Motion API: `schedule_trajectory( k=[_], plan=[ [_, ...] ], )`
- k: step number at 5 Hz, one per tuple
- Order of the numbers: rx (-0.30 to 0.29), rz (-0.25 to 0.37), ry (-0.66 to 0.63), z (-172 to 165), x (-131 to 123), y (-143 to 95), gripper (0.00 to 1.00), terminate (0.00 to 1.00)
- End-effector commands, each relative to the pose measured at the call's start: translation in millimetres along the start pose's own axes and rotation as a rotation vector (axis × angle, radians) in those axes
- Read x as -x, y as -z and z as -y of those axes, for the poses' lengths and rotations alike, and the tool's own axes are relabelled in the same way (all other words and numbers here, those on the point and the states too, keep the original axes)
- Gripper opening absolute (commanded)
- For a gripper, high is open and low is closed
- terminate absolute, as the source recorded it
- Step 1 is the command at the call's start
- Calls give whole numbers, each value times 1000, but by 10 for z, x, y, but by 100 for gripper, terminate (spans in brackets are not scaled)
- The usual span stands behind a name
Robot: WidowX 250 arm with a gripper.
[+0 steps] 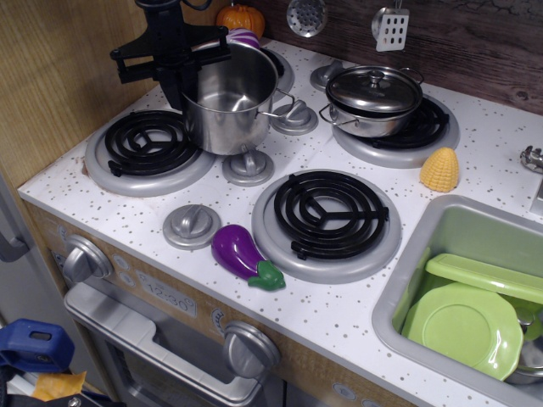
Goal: Put pot on stove which is near stove
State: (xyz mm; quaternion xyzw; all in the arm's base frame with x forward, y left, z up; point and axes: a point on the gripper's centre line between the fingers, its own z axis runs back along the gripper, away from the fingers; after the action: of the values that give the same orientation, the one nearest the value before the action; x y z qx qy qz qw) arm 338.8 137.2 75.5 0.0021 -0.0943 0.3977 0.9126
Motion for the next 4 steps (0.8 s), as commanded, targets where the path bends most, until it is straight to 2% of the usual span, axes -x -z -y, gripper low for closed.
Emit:
schedule_trajectory(
  k=[1, 4],
  plan=[
    [-11, 129, -38, -99, -9, -361, 0, 0],
    [-90, 187, -74, -434, -44, -454, 0, 0]
  ],
)
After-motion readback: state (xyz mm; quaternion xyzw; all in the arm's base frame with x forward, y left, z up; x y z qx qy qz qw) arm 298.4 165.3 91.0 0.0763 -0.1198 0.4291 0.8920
